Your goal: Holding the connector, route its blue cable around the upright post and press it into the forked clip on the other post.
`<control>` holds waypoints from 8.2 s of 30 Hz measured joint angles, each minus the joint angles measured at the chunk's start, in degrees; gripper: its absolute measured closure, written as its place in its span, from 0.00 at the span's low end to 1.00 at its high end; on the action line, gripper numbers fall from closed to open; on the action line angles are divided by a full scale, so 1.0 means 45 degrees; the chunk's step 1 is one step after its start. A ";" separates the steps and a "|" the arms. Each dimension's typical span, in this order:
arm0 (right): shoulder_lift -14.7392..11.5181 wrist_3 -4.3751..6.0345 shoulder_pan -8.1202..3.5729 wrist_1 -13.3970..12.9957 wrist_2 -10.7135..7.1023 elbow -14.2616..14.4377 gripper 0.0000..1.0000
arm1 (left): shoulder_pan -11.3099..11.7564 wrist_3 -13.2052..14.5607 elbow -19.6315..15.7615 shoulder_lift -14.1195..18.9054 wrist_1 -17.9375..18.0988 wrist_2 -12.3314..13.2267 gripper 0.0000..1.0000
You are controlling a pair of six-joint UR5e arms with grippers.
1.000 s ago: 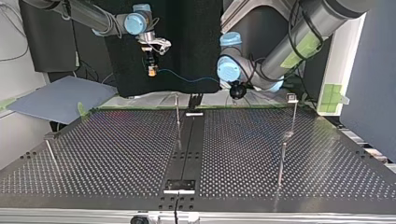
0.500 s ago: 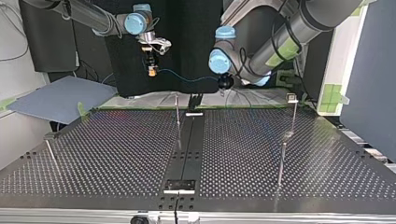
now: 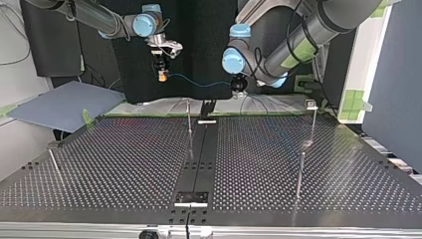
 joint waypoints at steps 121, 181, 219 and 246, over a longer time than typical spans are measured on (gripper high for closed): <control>-0.0159 -0.1776 0.0186 0.1892 -0.2438 -0.1544 1.00 | -0.1281 -0.6992 0.0743 -0.1962 0.3531 0.1145 0.01; -0.0249 -0.1304 -0.0525 0.1792 -0.2137 -0.1742 1.00 | -0.2244 -0.6739 0.0770 -0.1970 0.4529 0.0872 1.00; 0.0197 -0.0836 -0.1233 0.1349 -0.2236 -0.2220 1.00 | -0.2350 -0.7991 0.1728 -0.3131 0.4543 0.1007 0.98; 0.0247 -0.0812 -0.1497 0.1070 -0.2562 -0.2766 1.00 | -0.2059 -0.8177 0.2339 -0.3142 0.4092 0.1513 0.95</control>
